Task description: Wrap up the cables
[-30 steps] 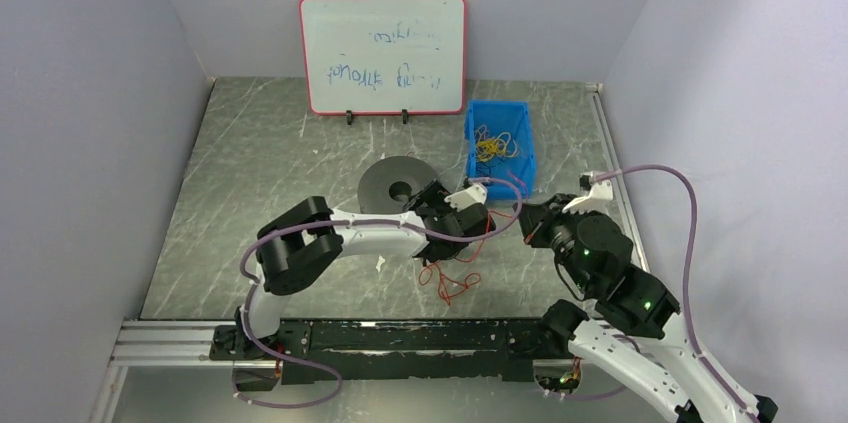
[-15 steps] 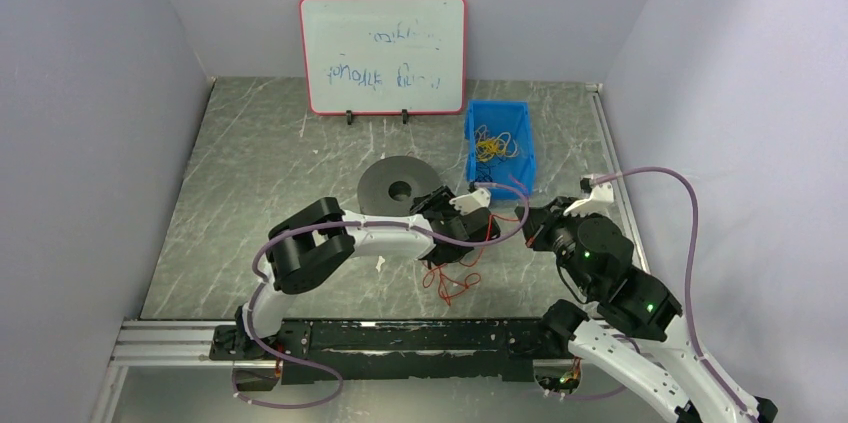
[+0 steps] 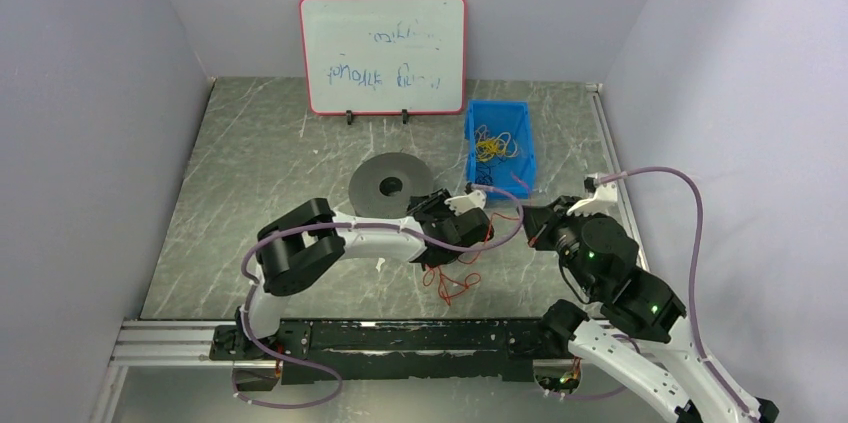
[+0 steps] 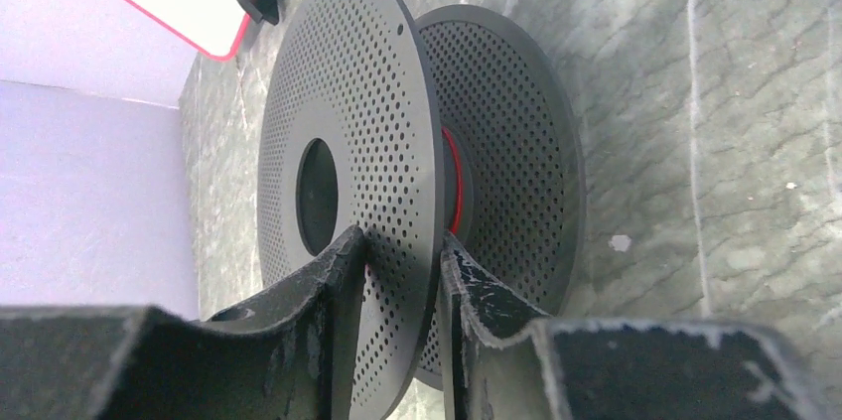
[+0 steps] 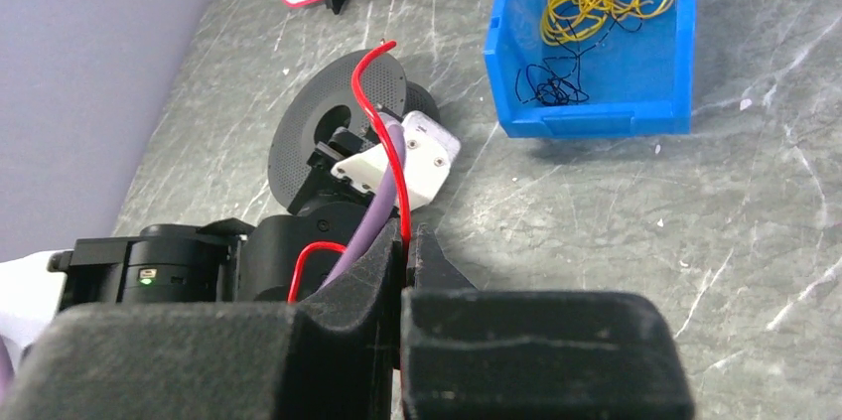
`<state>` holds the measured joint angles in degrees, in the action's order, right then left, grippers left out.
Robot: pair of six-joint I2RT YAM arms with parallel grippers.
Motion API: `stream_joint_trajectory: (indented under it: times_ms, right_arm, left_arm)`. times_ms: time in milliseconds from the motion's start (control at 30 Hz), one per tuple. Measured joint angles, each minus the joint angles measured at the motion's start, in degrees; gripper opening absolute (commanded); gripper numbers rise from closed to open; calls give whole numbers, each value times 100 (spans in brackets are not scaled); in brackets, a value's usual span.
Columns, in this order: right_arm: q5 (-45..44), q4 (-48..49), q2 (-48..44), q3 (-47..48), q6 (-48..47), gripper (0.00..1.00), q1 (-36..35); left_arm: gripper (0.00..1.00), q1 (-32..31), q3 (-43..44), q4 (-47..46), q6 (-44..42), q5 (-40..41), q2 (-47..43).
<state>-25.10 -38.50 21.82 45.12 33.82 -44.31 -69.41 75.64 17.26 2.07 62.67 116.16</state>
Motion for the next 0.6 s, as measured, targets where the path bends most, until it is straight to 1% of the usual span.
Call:
stream_joint_trajectory:
  times_ms: [100, 233, 467, 600]
  right_arm:
    - [-15, 0, -15, 22, 0, 0, 0]
    - [-22, 2, -31, 22, 2, 0, 0]
    - [-20, 87, -11, 22, -44, 0, 0]
    - [-15, 192, -7, 42, -181, 0, 0]
  left_arm:
    - [17, 22, -46, 20, -85, 20, -168]
    - [8, 74, -48, 72, -101, 13, -527]
    - [7, 179, -42, 398, -118, 153, -1316]
    - [7, 293, -42, 715, 94, 42, -1639]
